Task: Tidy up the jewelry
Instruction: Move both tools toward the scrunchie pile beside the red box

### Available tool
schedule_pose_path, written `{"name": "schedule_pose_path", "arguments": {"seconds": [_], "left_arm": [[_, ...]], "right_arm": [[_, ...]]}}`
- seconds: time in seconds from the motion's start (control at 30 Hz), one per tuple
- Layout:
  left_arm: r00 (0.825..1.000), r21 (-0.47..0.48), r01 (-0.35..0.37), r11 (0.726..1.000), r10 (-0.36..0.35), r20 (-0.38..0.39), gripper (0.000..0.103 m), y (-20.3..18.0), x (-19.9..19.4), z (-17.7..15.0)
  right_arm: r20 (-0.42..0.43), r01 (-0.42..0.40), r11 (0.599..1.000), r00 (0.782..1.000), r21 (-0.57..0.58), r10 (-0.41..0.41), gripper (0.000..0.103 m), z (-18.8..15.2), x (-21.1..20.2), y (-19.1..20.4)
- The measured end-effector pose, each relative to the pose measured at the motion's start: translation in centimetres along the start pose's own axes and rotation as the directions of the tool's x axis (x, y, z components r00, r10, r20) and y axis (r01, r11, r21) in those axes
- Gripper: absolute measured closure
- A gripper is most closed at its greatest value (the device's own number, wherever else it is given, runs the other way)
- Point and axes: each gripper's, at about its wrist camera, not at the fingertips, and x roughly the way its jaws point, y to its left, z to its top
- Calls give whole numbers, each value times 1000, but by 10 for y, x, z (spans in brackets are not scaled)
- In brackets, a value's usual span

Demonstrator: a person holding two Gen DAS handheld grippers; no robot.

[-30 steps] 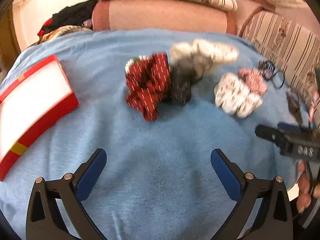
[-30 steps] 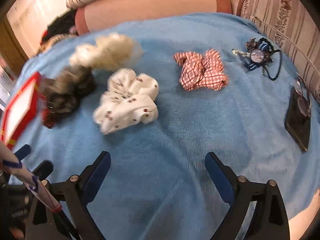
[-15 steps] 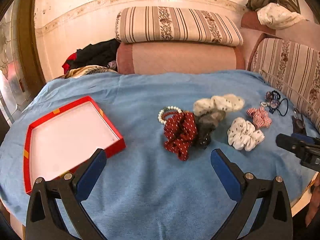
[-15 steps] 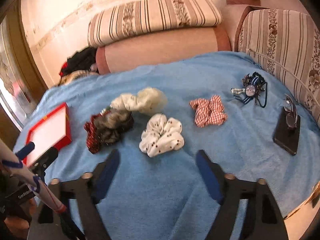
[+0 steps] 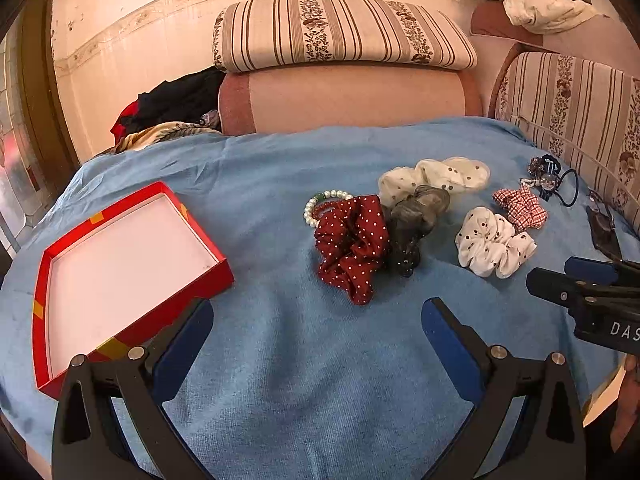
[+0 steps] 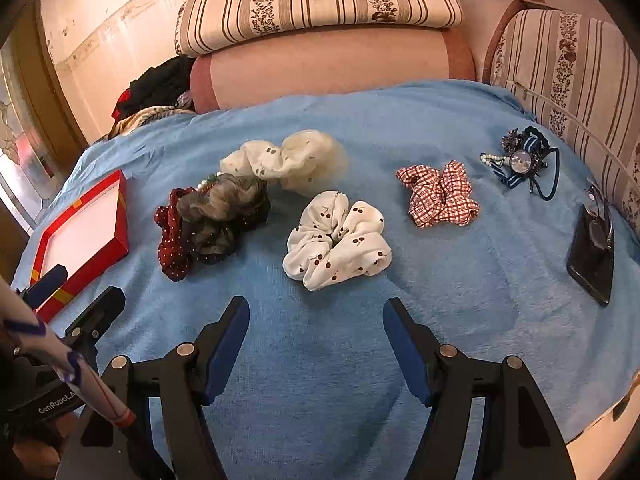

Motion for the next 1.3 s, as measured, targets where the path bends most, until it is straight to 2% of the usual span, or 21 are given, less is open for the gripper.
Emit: {"name": "schedule_pose_path", "arguments": {"seconds": [0.57,0.97,1.1,1.2,1.3], "left_arm": [[1000,23,-5,1000,6,-26,0,-3,3,-5],[999,3,6,1000,-5,-43,0,1,8,-5],[998,-10,33,999,-33,-45,0,8,10,7],[996,-78,79,994,-82,-36,0,28,11,26],[992,-103,114,988,-119,-51,0,41,22,39]], "right_arm": [[-6,-4,1000,1000,21,4,29,-2,-2,-5],[-25,-24,998,999,56,25,29,-2,2,-11],[-29,-33,997,999,76,35,29,-2,4,-14],[-28,-27,996,999,86,30,29,-1,4,-17],[-33,-30,995,999,97,34,29,-1,6,-19]]}}
